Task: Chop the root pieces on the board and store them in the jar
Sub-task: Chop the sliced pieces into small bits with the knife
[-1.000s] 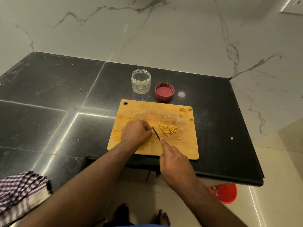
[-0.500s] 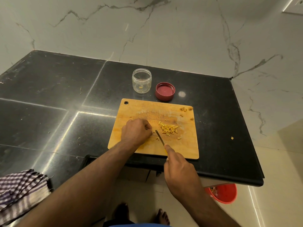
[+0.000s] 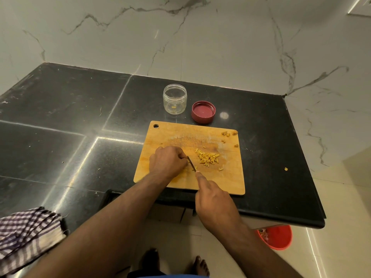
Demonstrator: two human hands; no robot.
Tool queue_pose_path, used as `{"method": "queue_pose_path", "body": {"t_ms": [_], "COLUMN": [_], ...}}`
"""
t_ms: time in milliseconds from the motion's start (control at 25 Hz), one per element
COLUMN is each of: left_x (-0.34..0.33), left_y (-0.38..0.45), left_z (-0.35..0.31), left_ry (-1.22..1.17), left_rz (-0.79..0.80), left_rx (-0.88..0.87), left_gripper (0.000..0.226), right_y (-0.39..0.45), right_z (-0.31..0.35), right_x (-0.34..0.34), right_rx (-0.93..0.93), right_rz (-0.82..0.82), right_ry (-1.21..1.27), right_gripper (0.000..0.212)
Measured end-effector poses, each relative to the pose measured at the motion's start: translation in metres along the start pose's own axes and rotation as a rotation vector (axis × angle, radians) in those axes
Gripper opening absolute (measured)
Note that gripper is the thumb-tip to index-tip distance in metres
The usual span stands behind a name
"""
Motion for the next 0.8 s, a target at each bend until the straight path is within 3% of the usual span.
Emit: {"method": "queue_pose_path", "body": {"t_ms": [160, 320, 800], "left_x": [0.000, 0.001, 0.001], "left_y": [0.000, 0.000, 0.003], "left_z": [0.000, 0.002, 0.000], "left_ry": [0.003, -0.002, 0.023], "left_rz": [-0.007, 0.016, 0.019], "left_rx": [0.003, -0.010, 0.008], "left_gripper": [0.011, 0.012, 0.011], "right_y": [-0.026, -0.025, -0.008], "right_z": [0.001, 0.002, 0.001], "right_x": [0.006, 0.010, -0.002], "right_rx": [-0.014, 0.037, -0.001], "right_rz": [0.020, -0.081, 0.011], "right_ry": [0.018, -0.016, 0.008], "right_gripper": [0.051, 0.048, 0.052]}}
Point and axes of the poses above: each hand's wrist, its own y-axis towards the middle knuckle, its own x-axis out of the back of the hand, z = x × y, the point moved 1 cm from there along y, towards the middle knuckle, and after that the axes turned 7 degrees about x, right-handed, at the moved point
